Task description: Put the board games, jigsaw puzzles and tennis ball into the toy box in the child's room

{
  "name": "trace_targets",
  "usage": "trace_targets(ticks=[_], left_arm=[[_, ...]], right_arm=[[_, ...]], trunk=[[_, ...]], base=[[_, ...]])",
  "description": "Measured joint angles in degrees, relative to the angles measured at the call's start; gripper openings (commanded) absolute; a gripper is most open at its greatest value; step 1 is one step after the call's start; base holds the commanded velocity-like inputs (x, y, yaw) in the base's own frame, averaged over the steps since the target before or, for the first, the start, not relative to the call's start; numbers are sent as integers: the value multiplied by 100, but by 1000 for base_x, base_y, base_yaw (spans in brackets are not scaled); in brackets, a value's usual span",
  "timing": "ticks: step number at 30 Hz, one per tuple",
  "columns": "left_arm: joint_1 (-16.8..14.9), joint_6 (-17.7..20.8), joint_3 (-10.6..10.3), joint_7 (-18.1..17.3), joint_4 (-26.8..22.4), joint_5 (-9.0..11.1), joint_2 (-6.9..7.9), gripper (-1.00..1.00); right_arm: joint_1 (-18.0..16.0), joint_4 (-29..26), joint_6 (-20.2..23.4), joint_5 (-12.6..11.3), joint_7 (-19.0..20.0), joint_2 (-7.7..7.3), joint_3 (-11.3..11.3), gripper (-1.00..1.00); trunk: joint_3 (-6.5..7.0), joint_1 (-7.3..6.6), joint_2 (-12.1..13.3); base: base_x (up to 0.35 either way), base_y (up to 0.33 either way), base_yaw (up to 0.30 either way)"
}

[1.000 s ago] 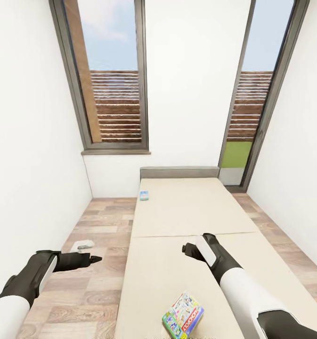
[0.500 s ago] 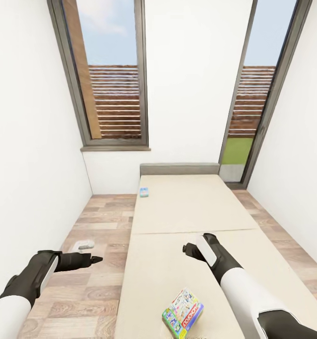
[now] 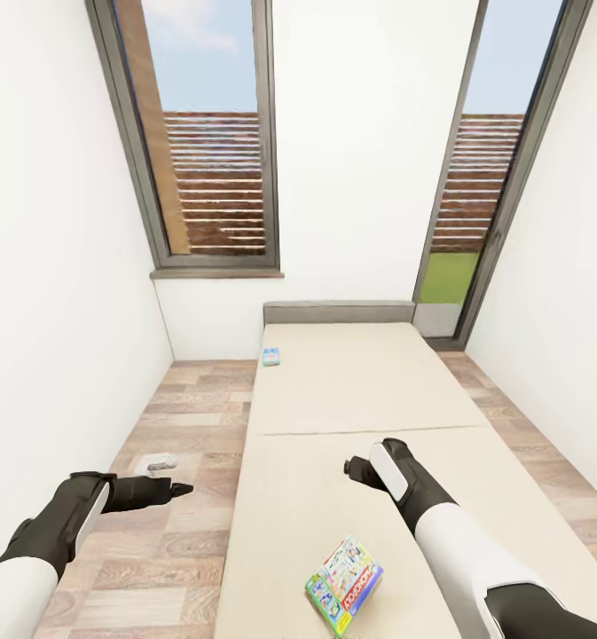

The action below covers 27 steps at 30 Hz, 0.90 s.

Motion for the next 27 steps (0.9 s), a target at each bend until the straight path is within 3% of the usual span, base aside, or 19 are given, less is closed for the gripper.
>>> trace_targets(ticks=[16, 27], left_arm=[[0, 0, 0, 0, 0, 0, -17, 100], [0, 0, 0, 0, 0, 3, -1, 100]], right_arm=[[-26, -51, 0, 1, 0, 0, -10, 100], [-227, -55, 36, 1, -14, 7, -5, 100]], trunk=[[-151, 0, 0], [-255, 0, 0]], base=[[0, 0, 0], [0, 0, 0]])
